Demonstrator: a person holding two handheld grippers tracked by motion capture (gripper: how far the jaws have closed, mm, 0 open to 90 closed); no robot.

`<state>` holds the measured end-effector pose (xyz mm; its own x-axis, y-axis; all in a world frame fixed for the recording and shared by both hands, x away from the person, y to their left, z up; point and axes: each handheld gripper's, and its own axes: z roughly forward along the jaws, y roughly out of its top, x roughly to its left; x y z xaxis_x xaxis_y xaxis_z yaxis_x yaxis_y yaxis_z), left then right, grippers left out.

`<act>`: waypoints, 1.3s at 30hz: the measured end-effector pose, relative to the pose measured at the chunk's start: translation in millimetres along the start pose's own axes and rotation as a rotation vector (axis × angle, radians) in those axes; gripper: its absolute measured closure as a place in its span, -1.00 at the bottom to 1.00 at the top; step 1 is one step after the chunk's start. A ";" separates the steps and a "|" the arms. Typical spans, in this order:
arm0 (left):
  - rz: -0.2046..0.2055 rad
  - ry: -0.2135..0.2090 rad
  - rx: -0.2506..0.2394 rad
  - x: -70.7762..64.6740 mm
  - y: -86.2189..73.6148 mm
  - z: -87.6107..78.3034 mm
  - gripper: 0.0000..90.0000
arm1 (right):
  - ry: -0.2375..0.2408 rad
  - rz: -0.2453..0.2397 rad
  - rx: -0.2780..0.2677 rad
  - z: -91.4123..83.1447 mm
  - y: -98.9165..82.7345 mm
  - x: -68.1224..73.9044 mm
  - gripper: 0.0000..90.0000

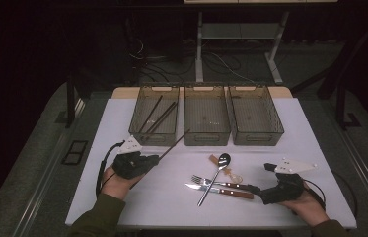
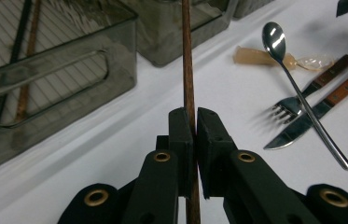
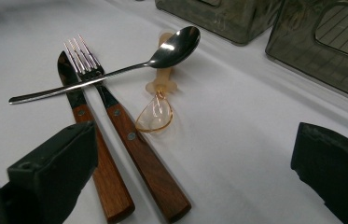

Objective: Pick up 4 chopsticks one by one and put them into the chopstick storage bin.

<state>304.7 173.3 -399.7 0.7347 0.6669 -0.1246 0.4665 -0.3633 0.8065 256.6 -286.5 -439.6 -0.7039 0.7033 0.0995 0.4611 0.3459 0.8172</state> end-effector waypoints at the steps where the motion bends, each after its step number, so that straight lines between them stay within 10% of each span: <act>1: -0.001 0.003 -0.006 2.0 0.6 -1.0 0.88 | 0.000 0.000 0.000 0.1 0.0 0.0 -0.98; 24: -0.068 0.061 -0.092 46.2 17.6 -0.2 0.88 | 0.000 0.006 0.000 -0.2 0.1 -0.9 -0.98; 39: -0.058 0.095 -0.090 63.9 56.0 9.0 0.88 | -0.002 0.007 -0.003 -0.6 -0.1 -1.3 -0.98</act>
<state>382.2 189.7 -367.7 0.6561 0.7449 -0.1206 0.4576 -0.2657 0.8485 257.1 -287.8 -439.5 -0.6994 0.7071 0.1042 0.4647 0.3392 0.8180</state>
